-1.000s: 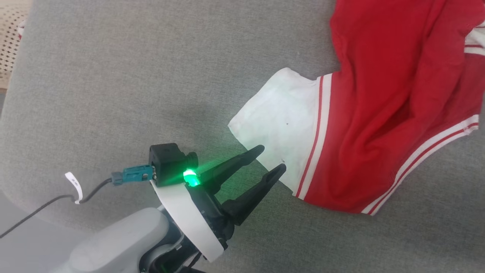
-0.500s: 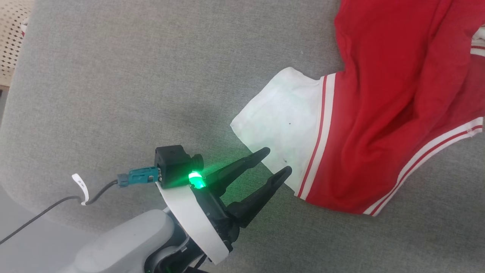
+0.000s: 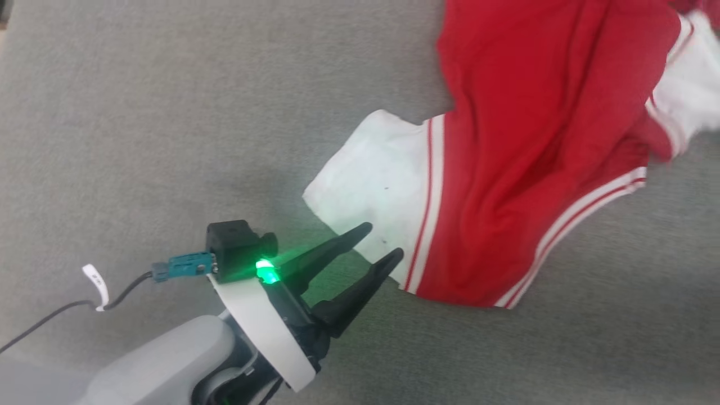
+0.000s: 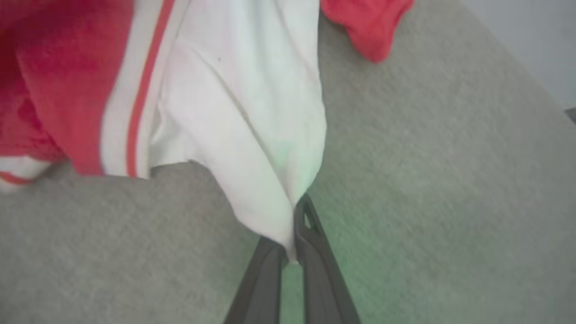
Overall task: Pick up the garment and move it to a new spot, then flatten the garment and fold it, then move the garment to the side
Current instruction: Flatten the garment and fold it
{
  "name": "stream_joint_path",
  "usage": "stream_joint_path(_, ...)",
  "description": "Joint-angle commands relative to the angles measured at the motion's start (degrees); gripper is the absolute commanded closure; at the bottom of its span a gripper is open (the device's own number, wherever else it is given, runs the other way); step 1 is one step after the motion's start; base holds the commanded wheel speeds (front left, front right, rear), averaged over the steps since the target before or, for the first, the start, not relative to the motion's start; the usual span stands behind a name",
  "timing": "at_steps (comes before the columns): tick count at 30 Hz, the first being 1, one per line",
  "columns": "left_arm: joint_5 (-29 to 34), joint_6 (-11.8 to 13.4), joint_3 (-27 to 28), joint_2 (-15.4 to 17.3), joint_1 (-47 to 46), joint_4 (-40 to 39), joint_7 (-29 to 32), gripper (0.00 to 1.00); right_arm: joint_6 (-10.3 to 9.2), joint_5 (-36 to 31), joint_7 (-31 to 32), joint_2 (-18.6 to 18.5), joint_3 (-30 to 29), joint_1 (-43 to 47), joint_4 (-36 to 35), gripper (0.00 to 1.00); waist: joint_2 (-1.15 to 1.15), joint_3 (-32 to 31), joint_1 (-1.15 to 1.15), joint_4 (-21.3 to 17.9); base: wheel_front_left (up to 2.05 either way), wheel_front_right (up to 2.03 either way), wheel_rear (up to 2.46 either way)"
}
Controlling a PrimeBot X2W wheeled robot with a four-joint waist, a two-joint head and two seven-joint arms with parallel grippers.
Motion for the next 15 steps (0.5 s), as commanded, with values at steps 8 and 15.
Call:
stream_joint_path(8,-0.1,-0.1,0.5,3.7,1.4,-1.1,-0.3,0.00,-0.05,-0.2,-5.0,0.8,-13.7,18.5,-0.6,1.00,0.00,-3.1,0.00,-5.8,0.00,0.00,0.00)
stream_joint_path(15,1.6,-0.1,-1.9,7.8,-0.5,-1.2,0.2,0.00,-0.03,-2.8,-5.7,5.1,-26.8,31.9,1.0,1.00,0.00,-3.4,0.00,-6.3,0.00,0.00,0.00)
